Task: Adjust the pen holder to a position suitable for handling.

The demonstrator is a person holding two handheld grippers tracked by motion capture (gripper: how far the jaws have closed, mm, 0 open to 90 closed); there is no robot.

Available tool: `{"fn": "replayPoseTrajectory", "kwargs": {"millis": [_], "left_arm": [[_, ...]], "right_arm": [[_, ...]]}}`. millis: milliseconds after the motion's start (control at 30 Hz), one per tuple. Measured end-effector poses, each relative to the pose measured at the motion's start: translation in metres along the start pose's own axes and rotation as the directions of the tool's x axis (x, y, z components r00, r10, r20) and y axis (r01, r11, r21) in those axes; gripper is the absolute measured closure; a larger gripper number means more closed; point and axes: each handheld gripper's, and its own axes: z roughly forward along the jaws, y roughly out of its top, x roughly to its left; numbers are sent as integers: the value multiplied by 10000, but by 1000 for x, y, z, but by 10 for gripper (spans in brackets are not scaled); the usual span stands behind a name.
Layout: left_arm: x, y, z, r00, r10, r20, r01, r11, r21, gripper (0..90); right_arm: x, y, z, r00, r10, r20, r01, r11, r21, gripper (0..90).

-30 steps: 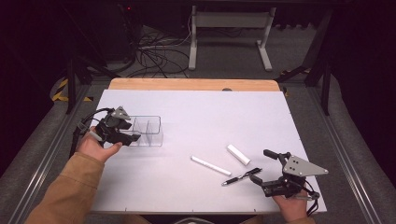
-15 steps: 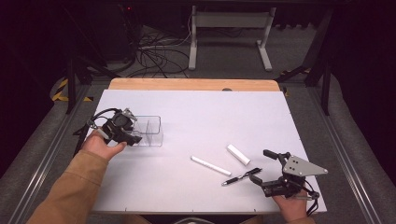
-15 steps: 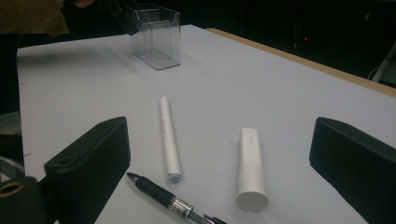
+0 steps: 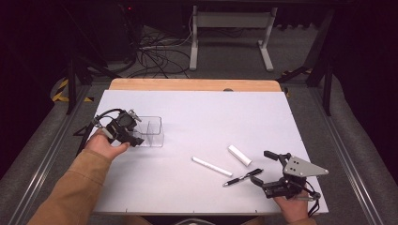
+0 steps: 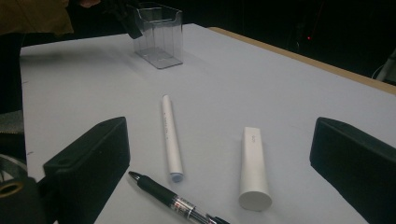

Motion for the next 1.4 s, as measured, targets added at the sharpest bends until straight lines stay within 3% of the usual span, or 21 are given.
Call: {"fn": "replayPoseTrajectory", "kwargs": {"millis": [433,467,600,700,833,900,1000,1200,1300,1400], "left_arm": [[-4,-9,-5,9954,960,45,-961,9945,404,661],[-5,-11,-6,9926,1216,24,-1215,9916,432,673],[-8,-12,-8,9874,1571,168,-1576,9866,411,735],[-12,-12,-8,9828,1847,30,-1846,9814,528,784],[-13,-10,-8,9817,1904,57,-1905,9804,503,825],[-14,-8,-11,9771,2099,354,-2108,9772,247,859],[-15,-5,-11,9775,2078,375,-2090,9775,303,867],[-25,10,-20,9640,2591,602,-2571,9656,-391,876],[-32,24,-23,9505,2991,839,-2940,9534,-678,875],[-42,39,-21,9308,3532,945,-3462,9345,-830,875]], "right_arm": [[1,-1,2,9999,4,-139,-3,10000,47,53],[1,-1,3,9999,18,-170,-18,10000,56,53],[0,-2,3,9998,63,-200,-61,9999,79,53],[0,-2,3,9997,78,-214,-76,9999,83,52],[0,-2,3,9998,70,-207,-68,9999,87,51],[0,-2,3,9997,104,-226,-102,9999,75,51],[0,-2,3,9997,89,-222,-87,9999,71,51],[0,-2,3,9997,98,-234,-97,9999,48,50],[0,-2,3,9996,78,-262,-77,10000,30,49],[0,-2,2,9997,77,-251,-77,10000,4,49]]}}
